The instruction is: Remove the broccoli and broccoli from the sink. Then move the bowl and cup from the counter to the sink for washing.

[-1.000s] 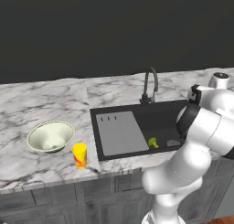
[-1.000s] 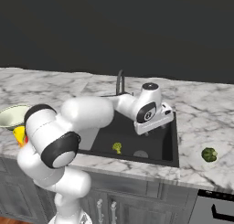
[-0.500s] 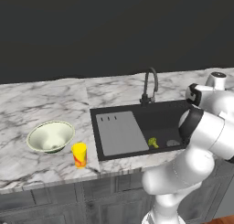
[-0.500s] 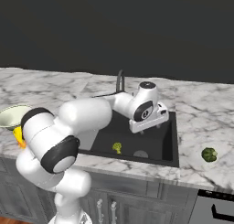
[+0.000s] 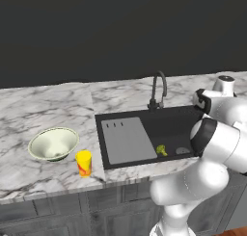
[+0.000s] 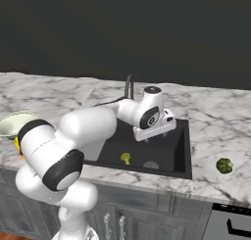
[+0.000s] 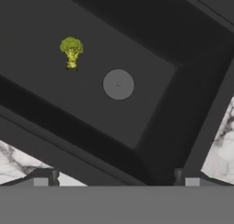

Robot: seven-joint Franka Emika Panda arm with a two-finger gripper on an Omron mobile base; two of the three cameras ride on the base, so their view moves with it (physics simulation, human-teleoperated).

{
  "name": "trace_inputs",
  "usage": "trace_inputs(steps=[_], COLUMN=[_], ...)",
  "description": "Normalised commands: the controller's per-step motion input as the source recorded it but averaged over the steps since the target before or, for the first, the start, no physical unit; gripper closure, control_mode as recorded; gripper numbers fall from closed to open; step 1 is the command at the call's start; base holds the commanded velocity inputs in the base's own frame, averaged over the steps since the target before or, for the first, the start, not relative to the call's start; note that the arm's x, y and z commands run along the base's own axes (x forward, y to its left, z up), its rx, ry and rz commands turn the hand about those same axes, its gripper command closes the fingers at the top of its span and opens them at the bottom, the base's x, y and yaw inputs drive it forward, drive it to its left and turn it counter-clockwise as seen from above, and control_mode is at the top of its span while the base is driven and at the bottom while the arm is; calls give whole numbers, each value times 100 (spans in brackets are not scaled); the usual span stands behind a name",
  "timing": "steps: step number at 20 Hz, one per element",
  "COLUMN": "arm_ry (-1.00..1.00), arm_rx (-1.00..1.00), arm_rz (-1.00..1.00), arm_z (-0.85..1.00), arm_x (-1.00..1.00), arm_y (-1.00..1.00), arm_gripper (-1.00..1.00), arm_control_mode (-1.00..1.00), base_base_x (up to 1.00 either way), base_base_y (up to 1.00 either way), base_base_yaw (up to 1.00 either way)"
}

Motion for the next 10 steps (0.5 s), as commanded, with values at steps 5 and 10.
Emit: trace_inputs(steps=[5, 10], arm_ry=[1, 1], arm_rx=[2, 4], arm_rz=[-7, -7], arm_z=[0, 0], arm_x=[-5, -5], arm_y=[16, 17], arm_gripper=[-100, -100], arm_control_mode=[-100, -100], base_base_x=[0, 0], base_base_y=[0, 0], base_base_yaw=[0, 0])
